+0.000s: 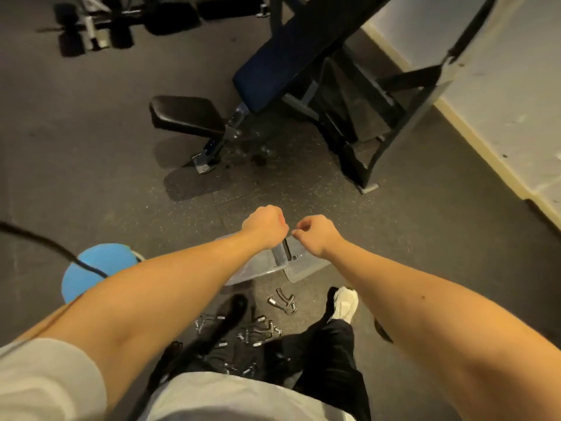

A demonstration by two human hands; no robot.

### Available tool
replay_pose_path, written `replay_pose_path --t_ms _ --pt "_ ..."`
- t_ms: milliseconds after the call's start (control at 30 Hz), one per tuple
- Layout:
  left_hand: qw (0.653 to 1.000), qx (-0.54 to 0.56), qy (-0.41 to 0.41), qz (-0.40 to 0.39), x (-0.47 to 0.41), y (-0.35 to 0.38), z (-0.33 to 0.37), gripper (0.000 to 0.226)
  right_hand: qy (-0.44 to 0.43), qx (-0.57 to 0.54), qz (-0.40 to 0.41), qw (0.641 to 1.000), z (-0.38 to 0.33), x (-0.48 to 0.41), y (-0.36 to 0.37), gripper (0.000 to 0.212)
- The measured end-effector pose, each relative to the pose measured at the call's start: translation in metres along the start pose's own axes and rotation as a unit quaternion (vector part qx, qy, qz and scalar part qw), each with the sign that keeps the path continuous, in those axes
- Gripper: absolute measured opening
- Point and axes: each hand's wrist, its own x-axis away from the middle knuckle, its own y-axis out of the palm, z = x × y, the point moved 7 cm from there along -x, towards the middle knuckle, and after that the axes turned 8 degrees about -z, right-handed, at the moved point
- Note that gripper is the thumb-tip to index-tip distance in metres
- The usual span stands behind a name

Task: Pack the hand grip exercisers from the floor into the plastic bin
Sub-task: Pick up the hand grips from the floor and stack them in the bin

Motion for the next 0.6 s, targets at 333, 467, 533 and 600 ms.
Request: replay_pose_path --t_ms 333,467,533,600 --pt "0.950 0.132 -0.236 0.157 -0.102 -0.021 0.096 0.023 -0.128 0.022 -0.128 0.983 0.043 -0.131 -0.138 0.012" --pt "0.920 0.171 -0.306 0.175 -0.105 -0.013 0.092 0.022 -0.135 0.032 -0.173 0.975 0.048 -0.148 -0.144 0.012" --pt "0.906 0.195 -0.330 0.183 -0.105 -0.004 0.083 0.021 -0.142 0.056 -0.187 0.971 0.046 -0.155 -0.142 0.014" --pt "0.890 0.224 -0.347 0.192 -0.103 0.006 0.074 0.021 -0.148 0.086 -0.194 0.966 0.044 -0.157 -0.140 0.015"
